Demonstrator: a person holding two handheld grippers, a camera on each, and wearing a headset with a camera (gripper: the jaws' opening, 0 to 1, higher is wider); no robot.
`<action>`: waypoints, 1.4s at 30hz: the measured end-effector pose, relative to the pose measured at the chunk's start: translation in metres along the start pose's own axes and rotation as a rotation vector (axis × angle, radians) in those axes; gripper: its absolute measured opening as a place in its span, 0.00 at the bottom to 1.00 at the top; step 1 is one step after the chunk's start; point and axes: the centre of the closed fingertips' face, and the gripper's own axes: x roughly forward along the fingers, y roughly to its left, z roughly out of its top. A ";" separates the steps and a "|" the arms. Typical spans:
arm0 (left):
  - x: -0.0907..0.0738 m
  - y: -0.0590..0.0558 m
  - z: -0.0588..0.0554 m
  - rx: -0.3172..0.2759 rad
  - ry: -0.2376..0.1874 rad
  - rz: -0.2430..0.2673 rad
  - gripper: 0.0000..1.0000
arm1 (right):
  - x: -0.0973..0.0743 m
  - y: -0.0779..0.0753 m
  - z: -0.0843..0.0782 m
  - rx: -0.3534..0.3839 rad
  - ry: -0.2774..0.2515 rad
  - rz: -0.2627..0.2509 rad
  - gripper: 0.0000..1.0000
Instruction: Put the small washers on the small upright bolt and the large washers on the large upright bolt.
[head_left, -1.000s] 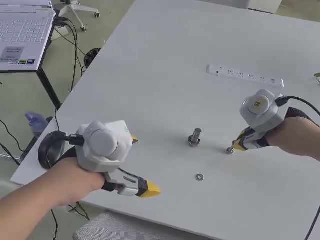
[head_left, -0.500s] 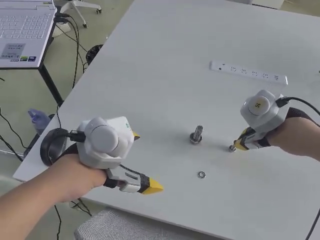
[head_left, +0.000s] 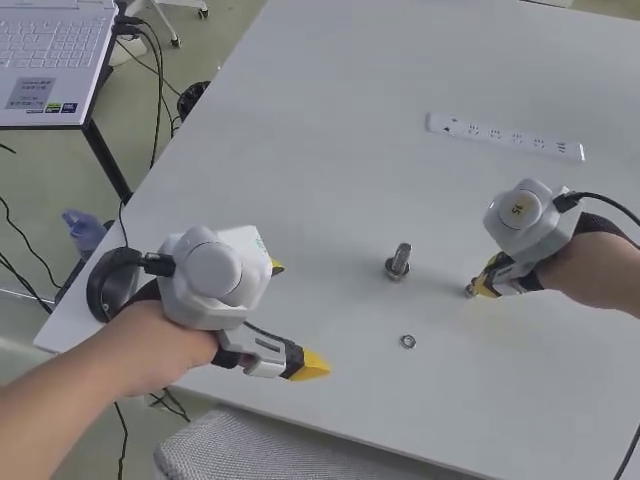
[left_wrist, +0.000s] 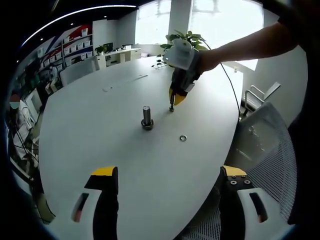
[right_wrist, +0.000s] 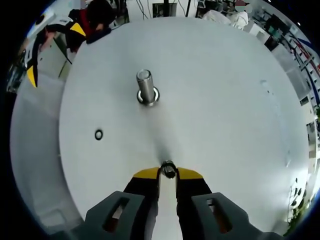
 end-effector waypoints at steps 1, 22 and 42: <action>0.000 0.000 0.000 -0.001 0.000 0.000 0.83 | 0.001 0.000 0.000 0.000 0.001 0.001 0.12; 0.001 0.004 -0.001 -0.008 0.003 -0.001 0.83 | 0.013 0.002 -0.007 -0.001 0.023 0.014 0.12; 0.003 0.004 -0.003 -0.012 0.007 -0.004 0.83 | 0.014 -0.001 -0.004 -0.004 0.018 0.017 0.13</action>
